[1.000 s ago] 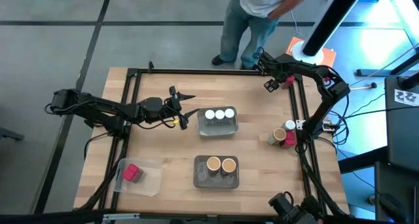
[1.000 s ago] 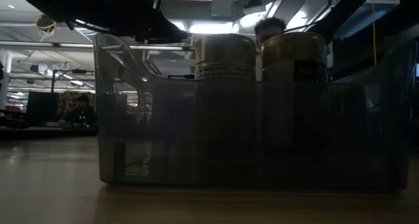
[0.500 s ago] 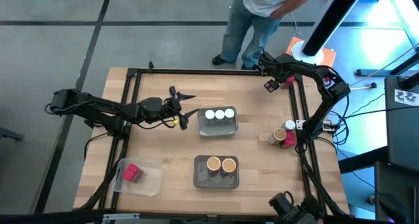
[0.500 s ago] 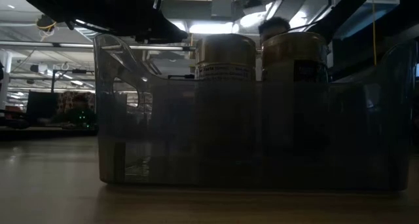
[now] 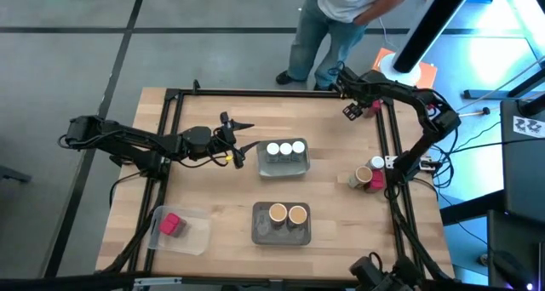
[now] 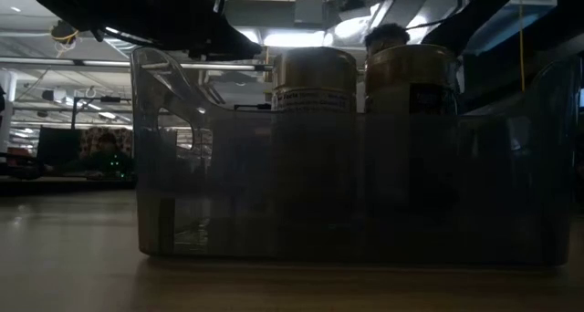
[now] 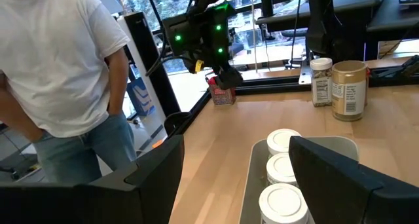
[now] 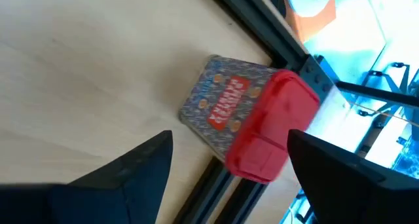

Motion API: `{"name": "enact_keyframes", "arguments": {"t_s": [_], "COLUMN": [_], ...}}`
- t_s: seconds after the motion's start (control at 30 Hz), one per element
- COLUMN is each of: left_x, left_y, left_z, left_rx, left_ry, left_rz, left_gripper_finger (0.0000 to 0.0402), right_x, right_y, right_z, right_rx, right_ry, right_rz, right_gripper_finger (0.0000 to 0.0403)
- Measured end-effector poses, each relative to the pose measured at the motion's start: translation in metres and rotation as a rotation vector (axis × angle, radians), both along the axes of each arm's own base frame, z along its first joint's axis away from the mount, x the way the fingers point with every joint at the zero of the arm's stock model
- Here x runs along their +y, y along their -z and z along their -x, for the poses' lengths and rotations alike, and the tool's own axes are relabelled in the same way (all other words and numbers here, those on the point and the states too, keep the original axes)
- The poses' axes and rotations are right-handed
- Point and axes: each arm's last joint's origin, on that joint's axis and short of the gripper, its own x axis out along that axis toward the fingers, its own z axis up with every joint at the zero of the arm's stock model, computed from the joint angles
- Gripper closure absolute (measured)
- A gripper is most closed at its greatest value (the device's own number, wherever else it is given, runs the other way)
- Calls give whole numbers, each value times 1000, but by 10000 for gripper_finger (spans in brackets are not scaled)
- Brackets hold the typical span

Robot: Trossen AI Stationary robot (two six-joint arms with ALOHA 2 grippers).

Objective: Sort spices by type
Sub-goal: Put the top red seasoning can into the transparent bin

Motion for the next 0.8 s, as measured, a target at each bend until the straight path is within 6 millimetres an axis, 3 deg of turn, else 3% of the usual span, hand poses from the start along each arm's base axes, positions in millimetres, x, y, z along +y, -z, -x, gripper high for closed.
{"name": "enact_keyframes", "arguments": {"t_s": [0.57, 0.8], "left_x": [0, 0], "left_y": [0, 2], "left_z": [0, 0], "left_rx": [1, 24], "left_ry": [0, 0], "left_rz": [0, 1], "left_gripper_finger": [137, 137], "right_x": [-5, -12], "right_y": [-8, 9], "right_z": [8, 4], "right_rx": [-37, 16], "right_ry": [132, 164], "right_rz": [107, 104], "right_gripper_finger": [104, 104]}}
